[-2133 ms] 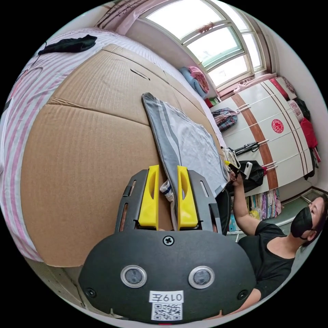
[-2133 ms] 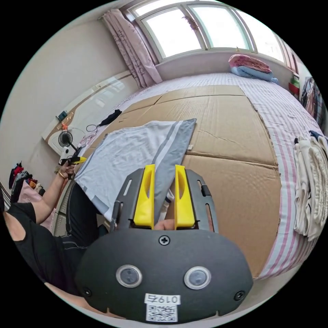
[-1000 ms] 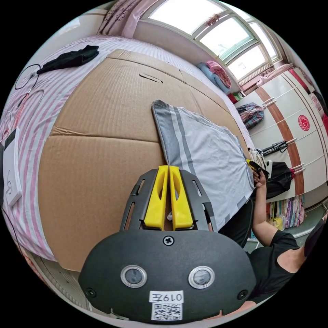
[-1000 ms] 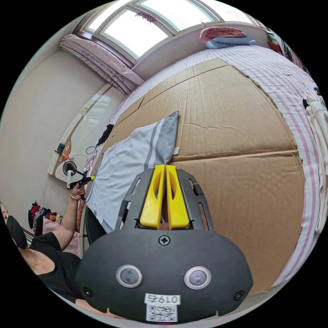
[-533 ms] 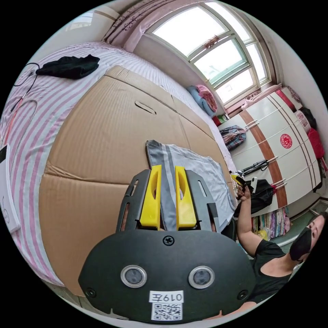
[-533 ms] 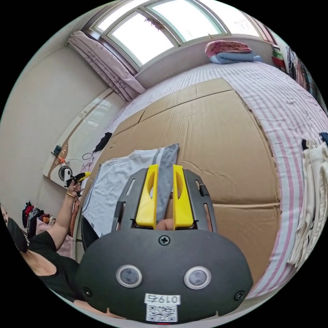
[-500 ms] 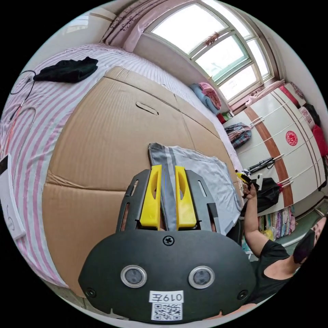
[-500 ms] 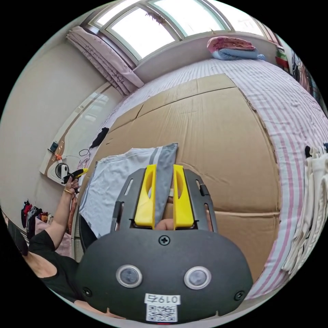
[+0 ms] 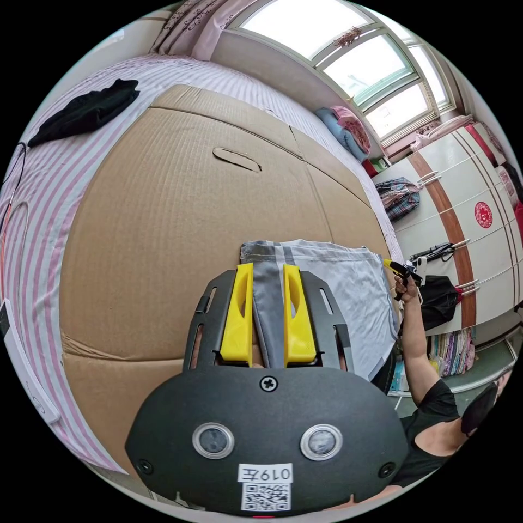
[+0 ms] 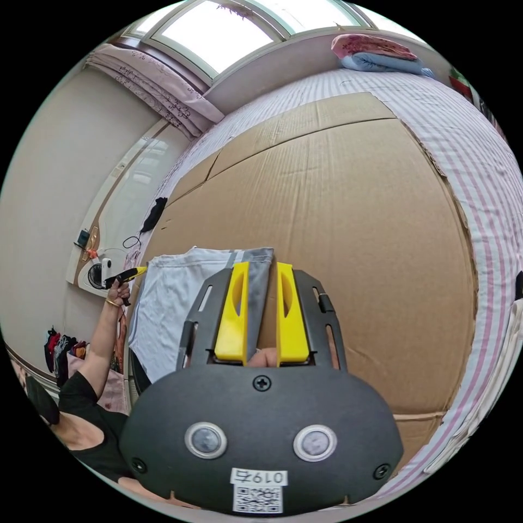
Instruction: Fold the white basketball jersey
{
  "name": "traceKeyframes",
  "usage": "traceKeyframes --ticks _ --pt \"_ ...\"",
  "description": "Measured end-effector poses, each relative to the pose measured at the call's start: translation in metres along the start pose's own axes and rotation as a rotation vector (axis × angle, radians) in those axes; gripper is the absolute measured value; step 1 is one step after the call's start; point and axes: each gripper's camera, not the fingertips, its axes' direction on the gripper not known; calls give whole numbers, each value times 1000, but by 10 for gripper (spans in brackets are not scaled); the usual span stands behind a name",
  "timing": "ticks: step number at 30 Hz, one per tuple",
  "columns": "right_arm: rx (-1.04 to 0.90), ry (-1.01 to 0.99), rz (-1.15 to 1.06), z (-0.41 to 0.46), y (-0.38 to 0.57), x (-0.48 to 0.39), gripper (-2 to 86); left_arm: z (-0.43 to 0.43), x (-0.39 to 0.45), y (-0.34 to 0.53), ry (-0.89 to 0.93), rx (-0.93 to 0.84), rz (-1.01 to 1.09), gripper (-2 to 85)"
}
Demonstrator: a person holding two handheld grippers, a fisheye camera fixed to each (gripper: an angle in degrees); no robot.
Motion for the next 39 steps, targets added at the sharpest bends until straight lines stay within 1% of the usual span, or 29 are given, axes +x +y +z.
traceKeyframes --ticks 3,5,7,13,14,16,17,20,23,25,28,30,32,34,36,39 --pt "-10 26 -14 5 -10 -9 69 3 1 -5 -6 3 -9 56" --pt "-24 86 -14 9 -15 -15 23 4 1 -8 -13 -2 -15 42" --pt "-24 89 -37 8 -16 -19 5 3 0 -9 -40 -4 -30 30" --pt "32 51 -60 -5 -13 -21 -7 -16 10 2 -55 109 49 18" --pt "45 43 -65 -8 -12 -21 -8 -19 13 4 -85 125 62 20" --pt "45 44 -59 -9 -13 -20 -8 -21 10 3 -142 114 16 25" --pt "45 46 -54 -9 -13 -19 -8 -20 8 1 -131 100 -1 33" --pt "47 41 -41 -8 -13 -16 -8 -17 -2 -5 -7 91 -62 71" --pt "46 35 -43 -7 -13 -16 -7 -13 0 -8 -44 89 -67 79" --pt "37 38 -46 -5 -14 -16 -7 -7 4 -11 -39 66 -42 79" --pt "33 43 -46 -4 -15 -15 -7 -4 17 -13 -110 54 5 70" --pt "32 39 -46 -4 -16 -15 -7 -2 24 -14 -171 38 26 48" --pt "42 28 -54 -6 -13 -17 -8 -1 31 -12 -169 19 66 33" --pt "50 6 -70 -8 -11 -18 -8 -7 43 -4 -185 67 131 25" --pt "55 -5 -87 -11 -8 -20 -8 -14 67 12 -248 134 280 18" --pt "59 -2 -92 -11 -6 -20 -8 -13 92 31 -287 133 446 15"
